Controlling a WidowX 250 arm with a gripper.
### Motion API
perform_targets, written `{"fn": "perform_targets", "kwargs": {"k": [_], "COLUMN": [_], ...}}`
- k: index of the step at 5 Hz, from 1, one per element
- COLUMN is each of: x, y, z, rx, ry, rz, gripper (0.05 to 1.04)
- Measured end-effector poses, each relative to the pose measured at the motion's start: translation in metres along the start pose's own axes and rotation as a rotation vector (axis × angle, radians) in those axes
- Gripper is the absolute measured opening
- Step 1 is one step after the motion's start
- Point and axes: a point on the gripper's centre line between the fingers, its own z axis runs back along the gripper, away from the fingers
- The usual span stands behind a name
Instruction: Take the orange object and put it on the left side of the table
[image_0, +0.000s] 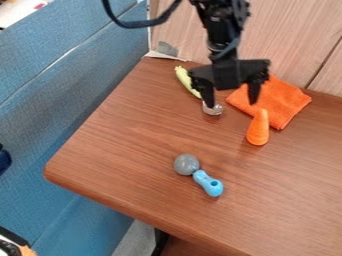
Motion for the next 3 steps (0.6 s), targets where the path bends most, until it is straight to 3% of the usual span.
{"fn": "perform_targets", "kwargs": {"k": [2, 3], "x": [0.01, 0.004], "y": [0.03, 0.029], "z": [-0.023, -0.036], "rx": [-0.001, -0.031], "ry": [-0.045, -0.062], "rz": [-0.125, -0.126], "gripper": [1.0, 0.999]}}
